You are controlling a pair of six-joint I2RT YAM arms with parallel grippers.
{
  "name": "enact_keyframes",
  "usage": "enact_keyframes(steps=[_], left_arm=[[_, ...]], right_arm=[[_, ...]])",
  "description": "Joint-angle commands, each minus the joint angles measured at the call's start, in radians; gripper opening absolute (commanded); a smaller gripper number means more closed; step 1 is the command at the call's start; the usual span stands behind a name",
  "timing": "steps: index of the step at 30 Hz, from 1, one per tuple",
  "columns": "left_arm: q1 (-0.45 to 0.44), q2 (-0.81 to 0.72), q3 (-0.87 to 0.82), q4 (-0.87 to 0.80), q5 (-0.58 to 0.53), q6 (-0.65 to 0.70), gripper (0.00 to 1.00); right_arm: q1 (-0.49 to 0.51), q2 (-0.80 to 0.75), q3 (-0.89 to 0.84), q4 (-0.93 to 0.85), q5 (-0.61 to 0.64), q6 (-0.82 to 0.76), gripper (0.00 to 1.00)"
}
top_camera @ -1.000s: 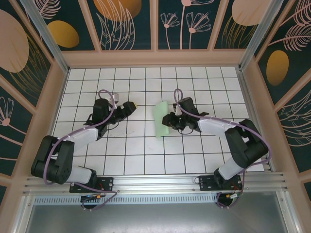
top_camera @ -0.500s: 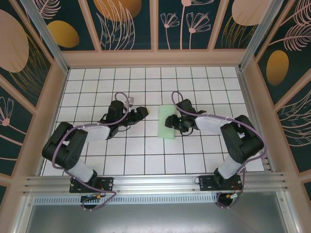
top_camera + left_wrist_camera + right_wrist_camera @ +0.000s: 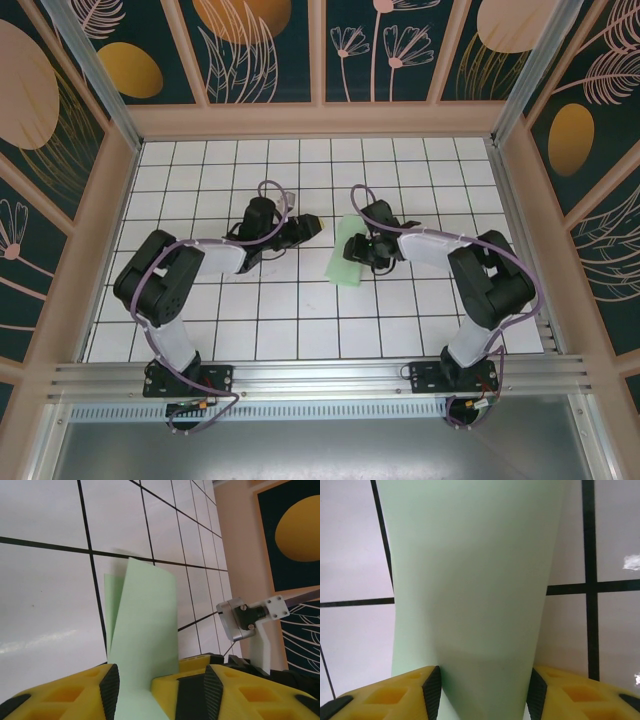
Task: Fold a paper plane with a square sheet of paper (pick it up from the middle)
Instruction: Fold the square sheet of paper in half at the center of the table.
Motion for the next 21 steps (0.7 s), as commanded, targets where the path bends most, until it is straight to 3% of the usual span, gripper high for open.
enact_keyframes(steps=[1,8,15,21], left_arm=[[-0.01,0.03,0.042,-0.015,0.005,0.039,0.51],[-0.015,0.101,0.099,-0.024,0.033,0.043,0.47],[-0.032,0.1,0.094,-0.003,0.071,0.048,0.43],[-0.079,0.145,0.119,-0.007,0.098,0.04,0.33]], right_arm=[[-0.026,0.056,0.005,-0.092,-0.027,-0.069,0.51],[-0.042,0.057,0.026,-0.085,-0.098,-0.216,0.42],[-0.042,0.062,0.054,-0.101,-0.13,-0.302,0.42],[-0.047,0.085,0.06,-0.114,-0.096,-0.297,0.43]])
